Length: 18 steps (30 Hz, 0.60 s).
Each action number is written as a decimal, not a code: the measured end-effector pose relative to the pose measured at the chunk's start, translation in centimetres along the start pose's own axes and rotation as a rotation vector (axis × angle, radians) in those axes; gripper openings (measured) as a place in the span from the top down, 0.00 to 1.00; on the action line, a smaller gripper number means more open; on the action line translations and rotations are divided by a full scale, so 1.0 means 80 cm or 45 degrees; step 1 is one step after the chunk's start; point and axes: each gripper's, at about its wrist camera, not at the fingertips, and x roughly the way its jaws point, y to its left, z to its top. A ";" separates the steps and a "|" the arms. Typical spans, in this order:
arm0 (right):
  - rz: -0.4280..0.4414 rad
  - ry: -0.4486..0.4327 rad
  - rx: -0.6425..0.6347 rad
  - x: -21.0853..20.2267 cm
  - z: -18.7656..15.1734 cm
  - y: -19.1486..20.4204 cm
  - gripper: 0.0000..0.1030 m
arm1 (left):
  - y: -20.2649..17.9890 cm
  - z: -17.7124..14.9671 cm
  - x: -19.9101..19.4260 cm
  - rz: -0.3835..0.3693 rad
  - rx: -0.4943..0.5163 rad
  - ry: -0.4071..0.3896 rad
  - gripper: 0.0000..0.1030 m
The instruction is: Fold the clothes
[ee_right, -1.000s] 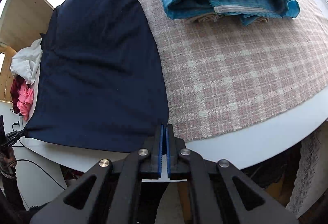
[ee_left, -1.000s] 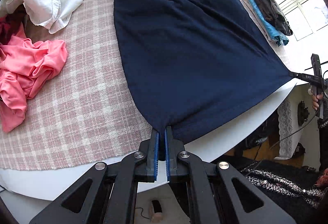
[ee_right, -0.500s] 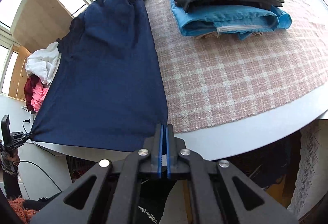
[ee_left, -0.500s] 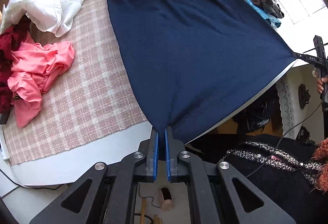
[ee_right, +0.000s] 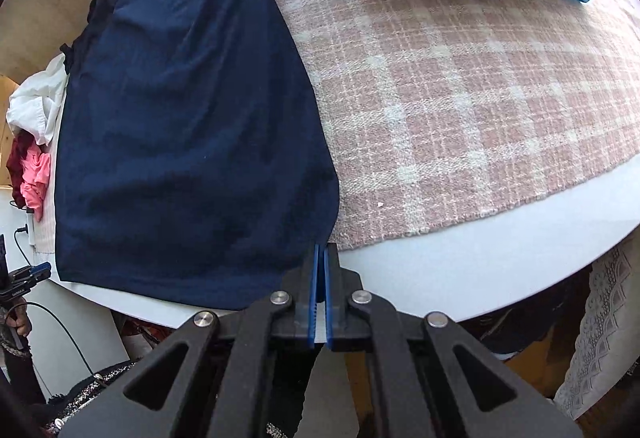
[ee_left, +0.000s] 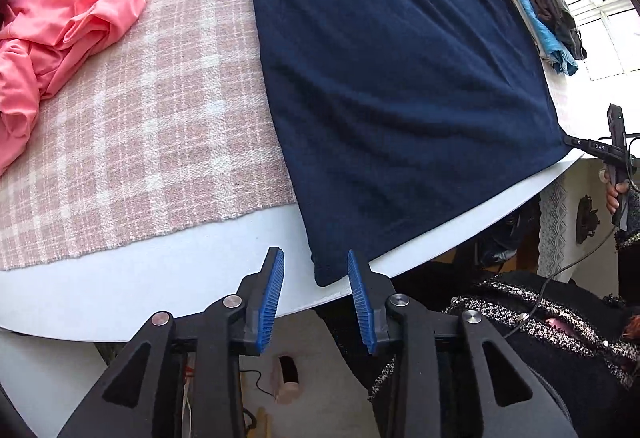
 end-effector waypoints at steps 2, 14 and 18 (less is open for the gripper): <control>0.003 0.012 -0.008 0.002 0.001 0.002 0.97 | -0.003 0.002 0.016 -0.001 -0.005 0.018 0.67; 0.104 -0.094 -0.011 -0.078 -0.006 0.019 0.97 | -0.019 -0.032 -0.117 0.138 0.078 -0.118 0.98; 0.114 -0.199 -0.064 -0.134 -0.017 0.036 0.97 | -0.010 -0.039 -0.162 0.226 0.104 -0.160 1.00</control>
